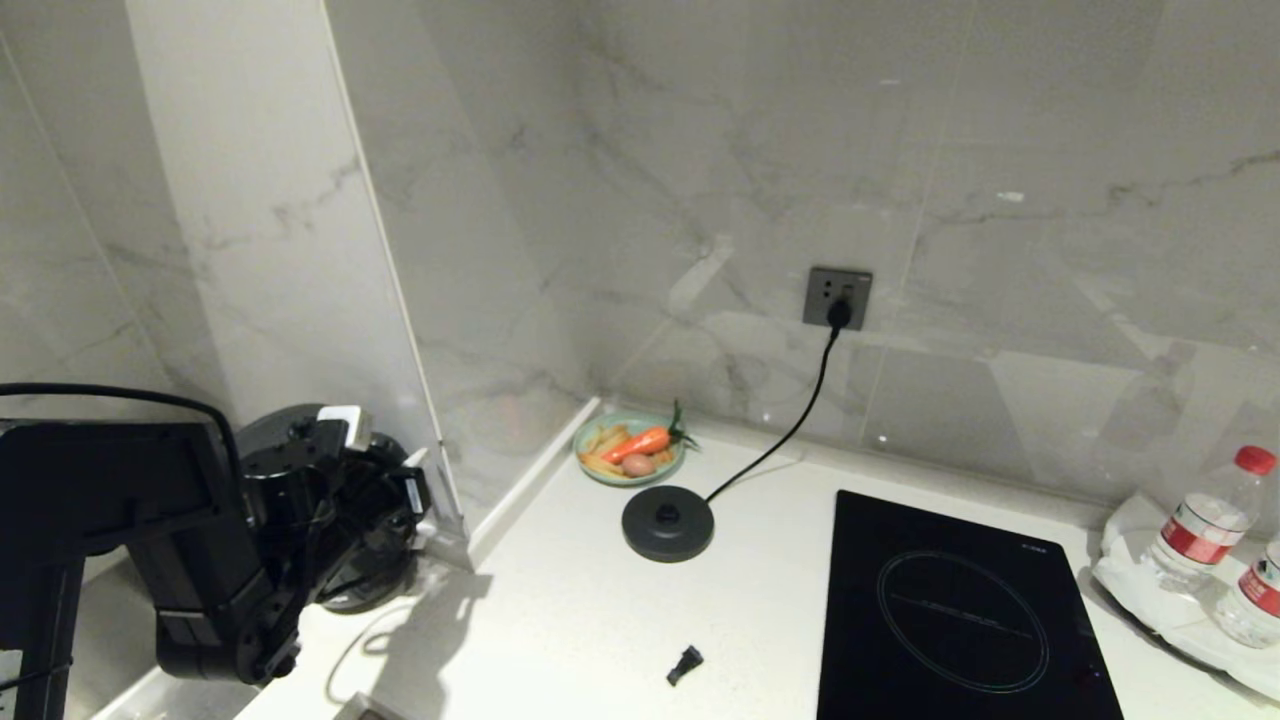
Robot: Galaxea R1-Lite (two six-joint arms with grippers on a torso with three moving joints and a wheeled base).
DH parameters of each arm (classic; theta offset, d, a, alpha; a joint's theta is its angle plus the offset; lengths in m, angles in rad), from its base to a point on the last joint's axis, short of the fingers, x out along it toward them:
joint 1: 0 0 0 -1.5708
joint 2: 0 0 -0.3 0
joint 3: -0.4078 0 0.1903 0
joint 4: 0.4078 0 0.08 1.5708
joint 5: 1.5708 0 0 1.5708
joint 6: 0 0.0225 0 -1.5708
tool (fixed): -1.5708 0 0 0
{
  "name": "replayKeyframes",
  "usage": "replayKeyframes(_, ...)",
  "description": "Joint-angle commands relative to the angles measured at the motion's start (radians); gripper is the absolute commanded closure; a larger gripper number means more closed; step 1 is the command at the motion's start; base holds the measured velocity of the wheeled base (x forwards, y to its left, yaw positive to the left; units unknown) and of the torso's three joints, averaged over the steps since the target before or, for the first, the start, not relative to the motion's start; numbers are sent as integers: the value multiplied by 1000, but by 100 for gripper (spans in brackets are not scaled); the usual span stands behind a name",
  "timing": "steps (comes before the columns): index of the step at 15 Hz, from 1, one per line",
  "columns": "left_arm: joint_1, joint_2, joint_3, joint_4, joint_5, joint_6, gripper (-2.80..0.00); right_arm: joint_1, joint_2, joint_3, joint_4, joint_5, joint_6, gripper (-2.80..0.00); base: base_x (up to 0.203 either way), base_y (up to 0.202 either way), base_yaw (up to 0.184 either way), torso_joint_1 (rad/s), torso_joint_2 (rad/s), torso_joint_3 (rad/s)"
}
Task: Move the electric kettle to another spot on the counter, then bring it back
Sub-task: Place it by the sink
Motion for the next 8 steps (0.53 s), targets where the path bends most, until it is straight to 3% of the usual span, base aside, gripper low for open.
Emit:
replayKeyframes(1,4,9,20,-4,-6,-2,0,1,0,0,0,0,-1,0,0,0,0,0,0,0)
replayKeyframes(8,-1,-36,19,-4,-4,4,0,1,0,0,0,0,-1,0,0,0,0,0,0,0)
